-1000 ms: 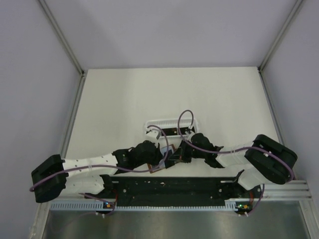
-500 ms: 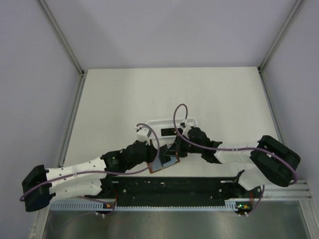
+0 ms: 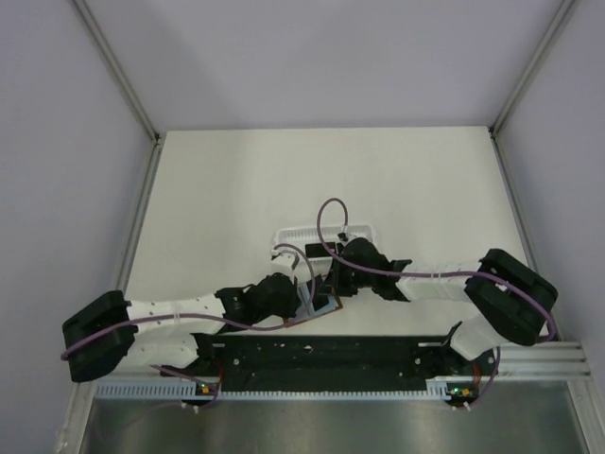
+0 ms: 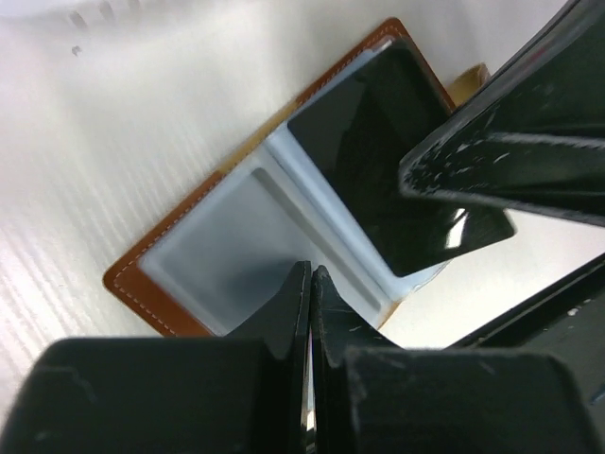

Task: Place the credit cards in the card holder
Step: Insert the credit card into the card holder.

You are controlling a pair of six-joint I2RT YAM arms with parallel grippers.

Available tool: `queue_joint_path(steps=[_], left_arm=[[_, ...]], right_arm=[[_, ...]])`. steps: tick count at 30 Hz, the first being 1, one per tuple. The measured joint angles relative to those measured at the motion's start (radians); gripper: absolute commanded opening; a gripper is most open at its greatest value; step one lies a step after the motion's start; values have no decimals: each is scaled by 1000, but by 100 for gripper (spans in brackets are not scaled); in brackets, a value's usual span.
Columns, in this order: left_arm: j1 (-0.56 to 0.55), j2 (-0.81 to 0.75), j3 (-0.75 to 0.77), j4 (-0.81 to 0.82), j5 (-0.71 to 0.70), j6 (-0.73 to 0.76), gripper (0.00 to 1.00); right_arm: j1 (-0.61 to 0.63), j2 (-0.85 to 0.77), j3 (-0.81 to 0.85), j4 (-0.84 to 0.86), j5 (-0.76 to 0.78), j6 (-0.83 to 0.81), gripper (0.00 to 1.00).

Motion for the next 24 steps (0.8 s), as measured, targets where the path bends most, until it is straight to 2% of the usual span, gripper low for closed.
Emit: queue_joint_path(steps=[4, 15, 24], left_arm=[[0, 92, 2, 60, 34, -8, 0], [0, 155, 26, 121, 60, -2, 0], [0, 170, 40, 119, 60, 6, 0]], right_arm=[[2, -19, 25, -95, 63, -35, 0], [6, -145, 14, -283, 243, -55, 0], [6, -262, -64, -338, 269, -15, 0]])
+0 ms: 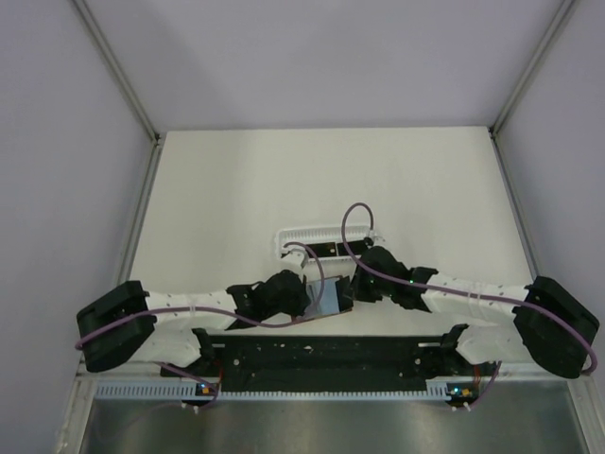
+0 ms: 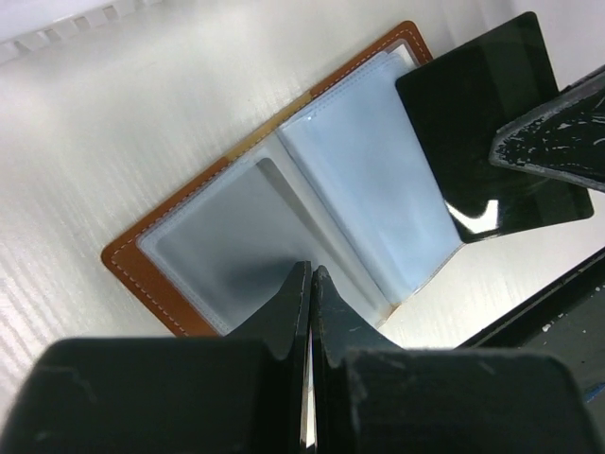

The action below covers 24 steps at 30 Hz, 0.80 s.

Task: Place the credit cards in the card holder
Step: Insert the credit card into the card holder.

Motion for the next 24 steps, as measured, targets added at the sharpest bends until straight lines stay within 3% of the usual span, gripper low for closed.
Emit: queue_joint_path(steps=[15, 24], left_arm=[[0, -143, 0, -169, -80, 29, 0], [0, -120, -7, -174, -84, 24, 0]], right_arm=[[0, -137, 2, -103, 19, -92, 0], [0, -108, 30, 46, -113, -133, 0]])
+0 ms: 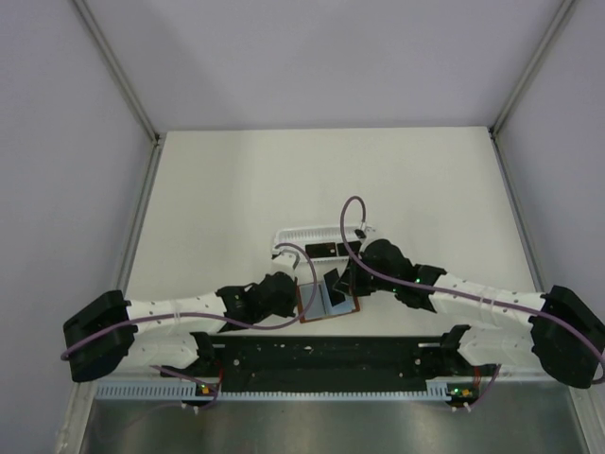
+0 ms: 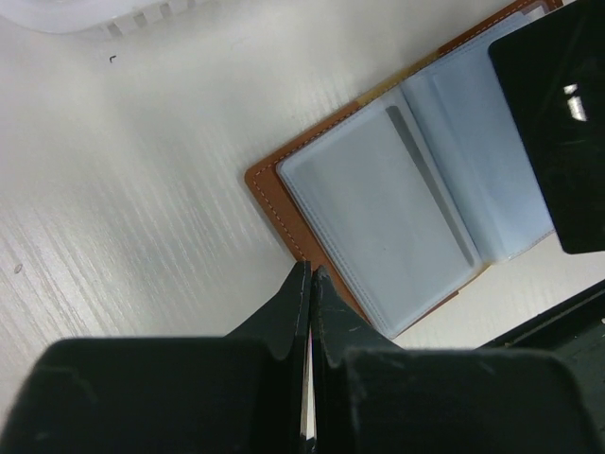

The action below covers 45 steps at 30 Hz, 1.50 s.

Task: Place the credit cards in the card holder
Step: Insert the credit card into the card holder.

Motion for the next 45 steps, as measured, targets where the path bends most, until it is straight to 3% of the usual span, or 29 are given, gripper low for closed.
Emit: queue_joint_path(steps=[12, 45], left_arm=[[0, 3, -13, 4, 0, -1, 0], [0, 21, -13, 10, 4, -3, 0]], right_arm=[[-3, 125, -76, 230, -107, 58, 0], [-71, 259, -185, 504, -189, 167, 0]])
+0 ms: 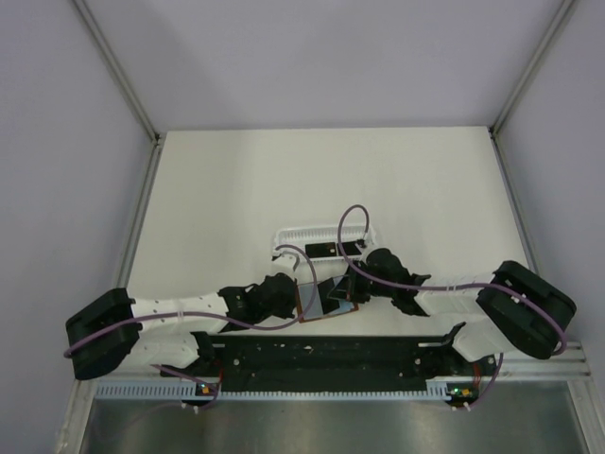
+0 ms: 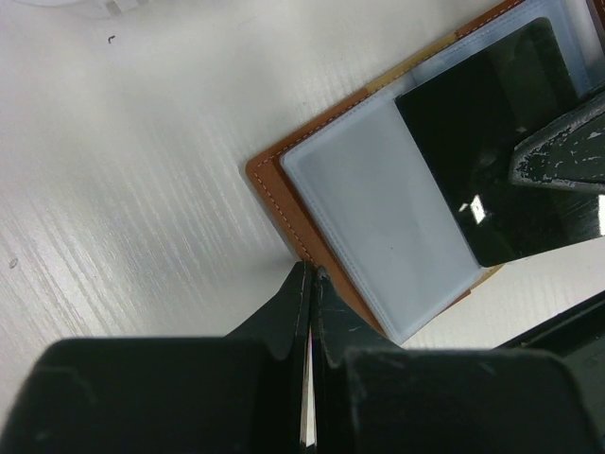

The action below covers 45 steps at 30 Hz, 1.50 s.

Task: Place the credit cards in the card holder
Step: Insert the credit card into the card holder.

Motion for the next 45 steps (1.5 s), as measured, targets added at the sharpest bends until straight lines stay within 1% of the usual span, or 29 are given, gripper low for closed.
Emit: queue_joint_path(steps=[6, 20, 39, 40, 44, 45], left_arm=[[0, 10, 0, 5, 0, 0, 0], [0, 16, 0, 9, 0, 2, 0], [1, 27, 8, 8, -1, 5, 0], [1, 27, 8, 8, -1, 5, 0], [1, 27, 8, 8, -1, 5, 0], [1, 27, 8, 8, -1, 5, 0]], right_arm=[[-9, 21, 0, 27, -15, 5, 0], [-16, 113, -13, 169, -64, 49, 0], [-21, 198, -11, 270, -135, 71, 0], [-20, 200, -10, 272, -137, 71, 1], [-13, 200, 12, 245, -142, 54, 20], [-10, 199, 19, 226, -141, 44, 23]])
